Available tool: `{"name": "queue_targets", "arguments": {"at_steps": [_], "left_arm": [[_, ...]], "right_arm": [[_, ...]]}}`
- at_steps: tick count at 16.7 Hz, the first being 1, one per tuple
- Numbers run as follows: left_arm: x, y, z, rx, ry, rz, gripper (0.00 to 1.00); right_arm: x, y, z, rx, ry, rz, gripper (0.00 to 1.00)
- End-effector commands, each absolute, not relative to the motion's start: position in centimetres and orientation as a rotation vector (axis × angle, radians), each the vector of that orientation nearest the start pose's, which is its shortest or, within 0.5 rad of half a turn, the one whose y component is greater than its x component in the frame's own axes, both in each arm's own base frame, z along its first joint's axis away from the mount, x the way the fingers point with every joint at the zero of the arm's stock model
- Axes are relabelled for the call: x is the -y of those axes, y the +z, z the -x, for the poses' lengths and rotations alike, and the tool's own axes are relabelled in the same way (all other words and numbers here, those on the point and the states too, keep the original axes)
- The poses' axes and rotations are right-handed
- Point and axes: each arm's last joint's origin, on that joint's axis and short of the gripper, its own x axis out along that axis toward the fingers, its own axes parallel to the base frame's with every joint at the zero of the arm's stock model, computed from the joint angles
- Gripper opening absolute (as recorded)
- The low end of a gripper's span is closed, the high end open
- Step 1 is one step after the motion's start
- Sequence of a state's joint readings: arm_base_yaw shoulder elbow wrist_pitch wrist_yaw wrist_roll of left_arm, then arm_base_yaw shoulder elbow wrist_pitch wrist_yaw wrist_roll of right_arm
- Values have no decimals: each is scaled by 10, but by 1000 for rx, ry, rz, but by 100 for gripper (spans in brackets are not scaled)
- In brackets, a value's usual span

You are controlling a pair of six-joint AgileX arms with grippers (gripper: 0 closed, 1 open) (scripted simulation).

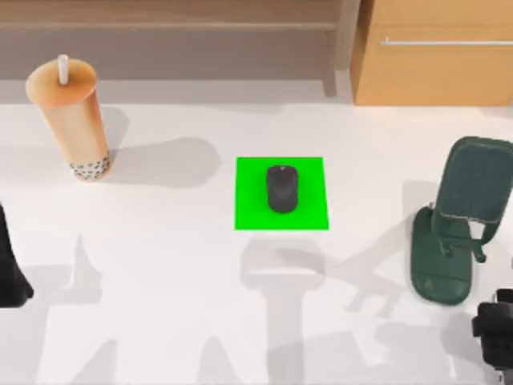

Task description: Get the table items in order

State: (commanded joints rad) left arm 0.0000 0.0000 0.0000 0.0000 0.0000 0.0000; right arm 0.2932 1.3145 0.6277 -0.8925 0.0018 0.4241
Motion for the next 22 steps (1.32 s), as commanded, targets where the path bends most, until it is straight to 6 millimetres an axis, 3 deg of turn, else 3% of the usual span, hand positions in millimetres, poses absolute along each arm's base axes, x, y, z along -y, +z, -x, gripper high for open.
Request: {"name": "queue_targets", "arguments": {"at_steps": [4,10,15,22], "left_arm": [[1,160,-106,0,0,0,100],[1,160,-106,0,0,0,100],[1,160,-106,0,0,0,100],[1,160,-106,0,0,0,100]], "right_arm": [[-54,168,-173,-1444,-189,-60,0],[-66,213,-164,-1055,-320,-1,0],[-99,236,-160,-749,-300,-9,0],[-146,237,-152,-567,-193,-27,0]]}}
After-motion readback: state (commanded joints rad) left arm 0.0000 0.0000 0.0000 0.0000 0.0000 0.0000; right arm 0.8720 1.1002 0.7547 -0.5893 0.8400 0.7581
